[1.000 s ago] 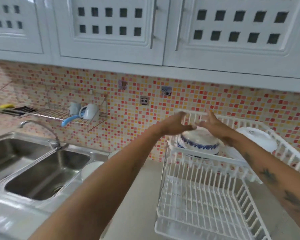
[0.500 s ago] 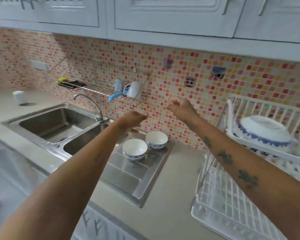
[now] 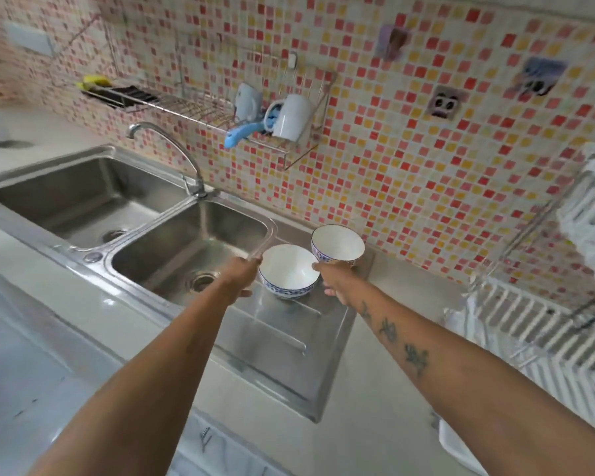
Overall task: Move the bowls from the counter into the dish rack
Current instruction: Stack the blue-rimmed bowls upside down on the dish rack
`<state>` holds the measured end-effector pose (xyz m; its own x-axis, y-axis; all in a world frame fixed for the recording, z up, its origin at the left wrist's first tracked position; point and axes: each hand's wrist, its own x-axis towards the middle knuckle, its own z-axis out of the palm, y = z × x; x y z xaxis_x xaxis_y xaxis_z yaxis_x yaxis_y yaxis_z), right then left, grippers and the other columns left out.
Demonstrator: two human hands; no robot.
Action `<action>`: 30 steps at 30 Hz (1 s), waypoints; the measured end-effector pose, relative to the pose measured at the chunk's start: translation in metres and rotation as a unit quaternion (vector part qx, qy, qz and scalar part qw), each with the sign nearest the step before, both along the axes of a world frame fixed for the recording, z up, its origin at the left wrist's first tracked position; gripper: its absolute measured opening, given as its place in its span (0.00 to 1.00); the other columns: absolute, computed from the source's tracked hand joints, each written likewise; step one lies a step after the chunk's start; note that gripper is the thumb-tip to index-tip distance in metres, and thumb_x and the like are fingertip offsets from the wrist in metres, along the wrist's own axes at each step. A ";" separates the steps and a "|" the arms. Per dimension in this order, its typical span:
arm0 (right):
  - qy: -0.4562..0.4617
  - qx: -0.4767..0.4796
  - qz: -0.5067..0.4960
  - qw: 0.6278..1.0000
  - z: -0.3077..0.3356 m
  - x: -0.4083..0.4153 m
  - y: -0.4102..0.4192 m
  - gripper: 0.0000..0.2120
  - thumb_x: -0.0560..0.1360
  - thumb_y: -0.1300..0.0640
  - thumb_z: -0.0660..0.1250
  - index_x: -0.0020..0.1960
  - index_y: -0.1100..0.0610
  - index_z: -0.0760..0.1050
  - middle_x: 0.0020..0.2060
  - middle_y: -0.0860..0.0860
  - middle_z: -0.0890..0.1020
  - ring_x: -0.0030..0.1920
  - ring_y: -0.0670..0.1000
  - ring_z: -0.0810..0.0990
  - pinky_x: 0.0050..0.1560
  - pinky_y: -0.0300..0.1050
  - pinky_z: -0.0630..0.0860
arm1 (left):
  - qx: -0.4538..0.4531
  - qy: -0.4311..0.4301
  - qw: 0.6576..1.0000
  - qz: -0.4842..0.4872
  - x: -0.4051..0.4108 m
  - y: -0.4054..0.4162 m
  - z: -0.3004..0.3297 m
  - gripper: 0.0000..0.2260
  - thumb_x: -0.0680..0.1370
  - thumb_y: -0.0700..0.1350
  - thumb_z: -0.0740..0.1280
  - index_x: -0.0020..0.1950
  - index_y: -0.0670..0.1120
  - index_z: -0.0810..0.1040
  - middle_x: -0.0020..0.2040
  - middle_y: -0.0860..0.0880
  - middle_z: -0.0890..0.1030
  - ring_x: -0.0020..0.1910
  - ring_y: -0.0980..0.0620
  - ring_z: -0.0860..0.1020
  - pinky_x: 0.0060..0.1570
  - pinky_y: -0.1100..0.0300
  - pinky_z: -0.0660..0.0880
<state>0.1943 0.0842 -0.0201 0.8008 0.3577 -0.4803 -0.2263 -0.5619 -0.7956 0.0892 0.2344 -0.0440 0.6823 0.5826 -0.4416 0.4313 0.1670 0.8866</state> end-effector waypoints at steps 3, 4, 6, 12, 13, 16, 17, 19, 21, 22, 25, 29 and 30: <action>0.012 -0.006 -0.018 1.000 -0.023 0.018 0.015 0.25 0.78 0.52 0.62 0.73 0.57 0.63 0.69 0.53 0.71 0.66 0.55 0.72 0.61 0.50 0.69 | 0.006 -0.001 1.000 -0.001 0.026 0.017 -0.018 0.23 0.81 0.53 0.58 0.69 0.37 0.68 0.63 0.37 0.73 0.58 0.41 0.72 0.53 0.50 0.73; 0.015 -0.013 -0.025 0.999 -0.030 0.025 0.020 0.26 0.78 0.51 0.62 0.74 0.57 0.62 0.70 0.53 0.70 0.67 0.55 0.71 0.62 0.51 0.69 | 0.014 -0.003 1.000 -0.005 0.035 0.021 -0.023 0.23 0.81 0.53 0.57 0.69 0.36 0.68 0.62 0.37 0.73 0.56 0.41 0.72 0.50 0.51 0.73; 0.025 -0.026 -0.031 0.999 -0.042 0.038 0.029 0.29 0.78 0.49 0.63 0.75 0.56 0.60 0.72 0.52 0.68 0.69 0.56 0.70 0.64 0.51 0.69 | 0.033 -0.007 0.999 -0.010 0.053 0.028 -0.029 0.24 0.81 0.53 0.57 0.67 0.35 0.70 0.56 0.40 0.74 0.53 0.42 0.73 0.46 0.53 0.74; 0.055 -0.022 -0.023 0.998 -0.077 0.061 0.047 0.25 0.76 0.56 0.67 0.71 0.57 0.64 0.70 0.53 0.72 0.61 0.54 0.72 0.63 0.52 0.70 | 0.072 0.030 0.996 -0.038 0.077 0.034 -0.057 0.24 0.81 0.51 0.59 0.70 0.37 0.66 0.66 0.38 0.74 0.63 0.39 0.74 0.59 0.49 0.74; 0.060 -0.011 -0.028 0.998 -0.083 0.061 0.048 0.23 0.76 0.59 0.66 0.70 0.57 0.65 0.69 0.54 0.73 0.58 0.53 0.72 0.62 0.53 0.71 | 0.054 0.025 0.997 -0.042 0.078 0.032 -0.060 0.21 0.81 0.50 0.58 0.70 0.39 0.67 0.62 0.41 0.75 0.58 0.41 0.76 0.52 0.53 0.76; 0.064 0.019 -0.049 0.997 -0.094 0.062 0.050 0.22 0.77 0.68 0.61 0.70 0.57 0.65 0.68 0.55 0.72 0.55 0.53 0.71 0.60 0.55 0.74 | -0.005 0.018 0.999 -0.043 0.078 0.027 -0.068 0.17 0.81 0.44 0.57 0.69 0.43 0.66 0.56 0.43 0.74 0.49 0.45 0.75 0.43 0.55 0.74; 0.065 0.029 -0.055 0.996 -0.095 0.062 0.051 0.23 0.77 0.70 0.58 0.70 0.56 0.64 0.68 0.55 0.71 0.55 0.53 0.71 0.61 0.56 0.74 | -0.010 0.018 0.999 -0.043 0.079 0.028 -0.071 0.17 0.80 0.40 0.57 0.70 0.44 0.66 0.58 0.42 0.75 0.53 0.43 0.76 0.45 0.53 0.75; 0.070 0.047 -0.063 0.994 -0.095 0.059 0.051 0.26 0.77 0.73 0.52 0.71 0.54 0.62 0.68 0.54 0.70 0.54 0.53 0.70 0.61 0.57 0.74 | -0.008 0.021 0.999 -0.042 0.080 0.031 -0.075 0.21 0.77 0.35 0.54 0.70 0.44 0.65 0.64 0.39 0.74 0.61 0.39 0.74 0.45 0.50 0.78; 0.067 0.053 -0.068 0.994 -0.092 0.055 0.050 0.28 0.77 0.73 0.50 0.72 0.53 0.62 0.68 0.54 0.70 0.54 0.53 0.71 0.58 0.54 0.75 | 0.003 0.029 0.999 -0.042 0.080 0.032 -0.076 0.23 0.76 0.33 0.52 0.70 0.42 0.64 0.65 0.38 0.73 0.62 0.38 0.73 0.49 0.46 0.79; 0.064 0.055 -0.068 0.994 -0.091 0.053 0.049 0.28 0.76 0.73 0.50 0.72 0.53 0.61 0.68 0.55 0.70 0.54 0.53 0.71 0.56 0.53 0.75 | 0.010 0.030 0.999 -0.044 0.079 0.031 -0.075 0.22 0.76 0.33 0.52 0.70 0.41 0.65 0.65 0.38 0.73 0.61 0.38 0.73 0.52 0.44 0.79; 0.049 0.048 -0.063 0.996 -0.082 0.051 0.045 0.28 0.76 0.73 0.49 0.73 0.54 0.60 0.69 0.56 0.70 0.55 0.53 0.71 0.52 0.50 0.75 | 0.026 0.022 0.998 -0.044 0.076 0.029 -0.070 0.23 0.75 0.31 0.52 0.69 0.40 0.65 0.64 0.38 0.73 0.60 0.38 0.73 0.53 0.43 0.79; 0.020 0.042 -0.047 0.998 -0.045 0.046 0.031 0.28 0.76 0.73 0.51 0.73 0.55 0.60 0.68 0.56 0.69 0.55 0.54 0.70 0.52 0.49 0.77 | 0.019 -0.015 0.998 -0.060 0.066 0.024 -0.038 0.24 0.73 0.29 0.52 0.68 0.39 0.67 0.60 0.40 0.75 0.59 0.38 0.74 0.48 0.44 0.80; 0.012 0.043 -0.049 0.998 -0.033 0.044 0.026 0.27 0.76 0.73 0.51 0.72 0.56 0.61 0.66 0.57 0.70 0.54 0.55 0.71 0.50 0.49 0.78 | 0.016 -0.027 0.997 -0.065 0.062 0.021 -0.025 0.24 0.73 0.28 0.52 0.68 0.39 0.68 0.60 0.39 0.75 0.58 0.39 0.74 0.44 0.47 0.81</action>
